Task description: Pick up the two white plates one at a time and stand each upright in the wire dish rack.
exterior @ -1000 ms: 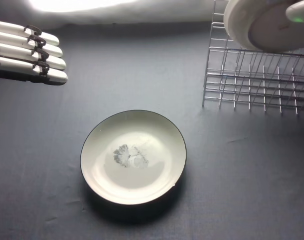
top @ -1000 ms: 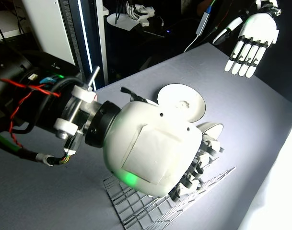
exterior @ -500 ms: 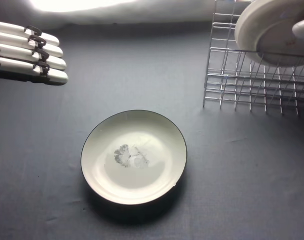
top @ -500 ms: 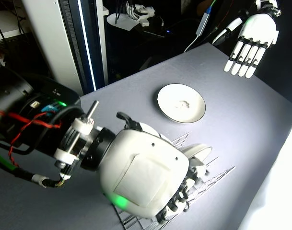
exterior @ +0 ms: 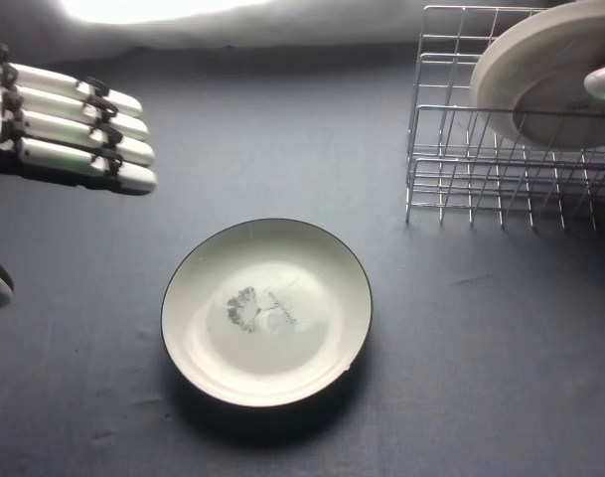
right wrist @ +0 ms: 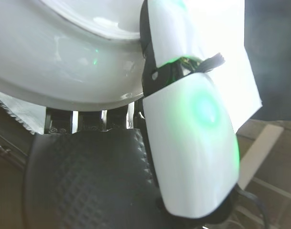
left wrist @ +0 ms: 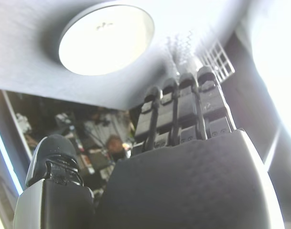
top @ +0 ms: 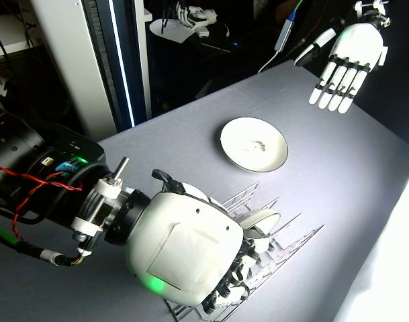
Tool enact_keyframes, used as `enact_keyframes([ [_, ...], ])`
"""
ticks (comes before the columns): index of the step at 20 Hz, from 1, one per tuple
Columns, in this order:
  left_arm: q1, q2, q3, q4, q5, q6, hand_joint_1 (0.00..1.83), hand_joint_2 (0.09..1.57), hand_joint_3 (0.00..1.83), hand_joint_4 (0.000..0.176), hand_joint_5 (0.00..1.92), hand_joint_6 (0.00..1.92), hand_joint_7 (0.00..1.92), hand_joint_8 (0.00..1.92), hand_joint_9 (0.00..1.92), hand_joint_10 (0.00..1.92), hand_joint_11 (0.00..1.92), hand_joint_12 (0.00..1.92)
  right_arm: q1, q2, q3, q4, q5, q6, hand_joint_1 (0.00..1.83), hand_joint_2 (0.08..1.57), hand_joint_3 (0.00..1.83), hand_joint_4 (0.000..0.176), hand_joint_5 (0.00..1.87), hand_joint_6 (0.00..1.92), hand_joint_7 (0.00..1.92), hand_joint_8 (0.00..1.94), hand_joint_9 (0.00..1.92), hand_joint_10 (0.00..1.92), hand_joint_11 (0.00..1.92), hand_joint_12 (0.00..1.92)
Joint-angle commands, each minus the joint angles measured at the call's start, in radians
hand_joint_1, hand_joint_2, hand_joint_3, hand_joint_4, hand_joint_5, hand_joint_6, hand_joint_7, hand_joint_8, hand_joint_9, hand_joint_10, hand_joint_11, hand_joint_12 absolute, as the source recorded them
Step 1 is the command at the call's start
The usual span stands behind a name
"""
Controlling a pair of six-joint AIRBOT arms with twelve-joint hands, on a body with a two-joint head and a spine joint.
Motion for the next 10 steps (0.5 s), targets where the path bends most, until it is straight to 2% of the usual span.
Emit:
enact_keyframes([
  [1, 0.0, 0.005, -0.002, -0.083, -0.015, 0.006, 0.0, 1.1, 0.0, 0.0, 0.06, 0.0, 0.04, 0.0, 0.01, 0.0, 0.01, 0.01, -0.005, 0.005, 0.004, -0.003, 0.097, 0.008, 1.18, 1.19, 0.0, 0.012, 0.86, 1.22, 0.82, 1.19, 0.92, 0.22, 0.49, 1.07],
  [2, 0.004, 0.005, -0.006, -0.083, -0.014, 0.007, 0.0, 1.1, 0.0, 0.0, 0.05, 0.0, 0.04, 0.0, 0.01, 0.0, 0.02, 0.01, -0.008, 0.005, 0.003, -0.012, 0.098, 0.008, 1.17, 1.2, 0.0, 0.018, 0.83, 1.27, 0.8, 1.21, 0.9, 0.18, 0.47, 1.06],
  [3, 0.011, 0.005, -0.013, -0.083, -0.009, 0.008, 0.0, 1.1, 0.0, 0.0, 0.04, 0.0, 0.03, 0.0, 0.0, 0.0, 0.0, 0.0, -0.011, 0.005, 0.003, -0.022, 0.106, 0.008, 1.12, 1.22, 0.0, 0.0, 0.78, 1.29, 0.75, 0.62, 0.86, 0.14, 0.42, 1.06],
  [4, 0.026, 0.005, -0.029, -0.083, 0.002, 0.014, 0.0, 1.1, 0.0, 0.0, 0.04, 0.0, 0.04, 0.01, 0.01, 0.0, 0.01, 0.01, -0.013, 0.005, 0.003, -0.028, 0.109, 0.008, 1.1, 1.23, 0.0, 0.0, 0.76, 1.31, 0.79, 0.28, 0.83, 0.09, 0.38, 1.05],
  [5, 0.042, 0.005, -0.044, -0.086, 0.011, 0.023, 0.0, 1.1, 0.0, 0.0, 0.05, 0.0, 0.04, 0.01, 0.01, 0.01, 0.01, 0.01, -0.012, 0.005, 0.003, -0.028, 0.114, 0.008, 1.1, 1.22, 0.0, 0.0, 0.76, 1.3, 0.82, 0.12, 0.82, 0.06, 0.35, 1.05],
  [6, 0.059, 0.005, -0.061, -0.095, 0.023, 0.036, 0.0, 1.1, 0.0, 0.0, 0.05, 0.0, 0.04, 0.01, 0.01, 0.0, 0.01, 0.0, -0.01, 0.005, 0.003, -0.029, 0.118, 0.008, 1.14, 1.18, 0.0, 0.0, 0.66, 0.62, 0.81, 0.05, 0.8, 0.03, 0.31, 1.05],
  [7, 0.08, 0.004, -0.075, -0.109, 0.036, 0.051, 0.0, 1.11, 0.0, 0.0, 0.06, 0.01, 0.05, 0.01, 0.02, 0.01, 0.02, 0.01, -0.006, 0.005, 0.003, -0.029, 0.119, 0.008, 1.13, 1.17, 0.0, 0.0, 0.68, 0.27, 0.77, 0.01, 0.75, 0.01, 0.24, 1.04],
  [8, 0.108, 0.0, -0.098, -0.133, 0.054, 0.06, 0.0, 1.11, 0.0, 0.0, 0.06, 0.01, 0.05, 0.01, 0.02, 0.01, 0.01, 0.01, 0.001, 0.005, 0.003, -0.035, 0.12, 0.008, 1.12, 1.17, 0.0, 0.0, 0.69, 0.11, 0.72, 0.0, 0.69, 0.0, 0.18, 1.04],
  [10, 0.15, -0.009, -0.128, -0.149, 0.086, 0.069, 0.0, 1.1, 0.0, 0.0, 0.06, 0.01, 0.05, 0.01, 0.03, 0.01, 0.02, 0.01, 0.014, 0.005, 0.003, -0.049, 0.121, 0.008, 1.11, 1.16, 0.0, 0.0, 0.64, 0.01, 0.63, 0.0, 0.58, 0.0, 0.07, 1.03],
])
